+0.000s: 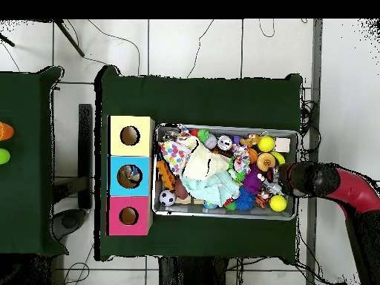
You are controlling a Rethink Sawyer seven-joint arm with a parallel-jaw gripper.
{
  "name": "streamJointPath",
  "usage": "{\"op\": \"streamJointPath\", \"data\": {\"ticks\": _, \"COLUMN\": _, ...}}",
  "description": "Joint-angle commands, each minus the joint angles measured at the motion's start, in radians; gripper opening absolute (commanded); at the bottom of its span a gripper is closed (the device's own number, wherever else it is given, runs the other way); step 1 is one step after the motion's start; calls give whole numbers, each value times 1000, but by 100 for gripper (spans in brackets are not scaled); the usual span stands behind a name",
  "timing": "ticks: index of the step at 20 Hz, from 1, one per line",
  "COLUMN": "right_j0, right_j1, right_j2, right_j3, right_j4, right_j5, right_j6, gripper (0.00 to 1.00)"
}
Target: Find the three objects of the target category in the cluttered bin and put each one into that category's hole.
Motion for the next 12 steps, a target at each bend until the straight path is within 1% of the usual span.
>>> {"op": "streamJointPath", "data": {"ticks": 1, "right_j0": 0, "right_j1": 39, "right_j2": -43, "right_j3": 31, "right_j4": -52, "right_j5": -10, "right_j6": -154, "gripper": 0}}
{"op": "streamJointPath", "data": {"ticks": 4, "right_j0": 7, "right_j1": 28, "right_j2": -47, "right_j3": 27, "right_j4": -48, "right_j5": 12, "right_j6": -153, "gripper": 0}}
{"op": "streamJointPath", "data": {"ticks": 12, "right_j0": 11, "right_j1": 12, "right_j2": -53, "right_j3": 36, "right_j4": -40, "right_j5": 33, "right_j6": -145, "gripper": 0}}
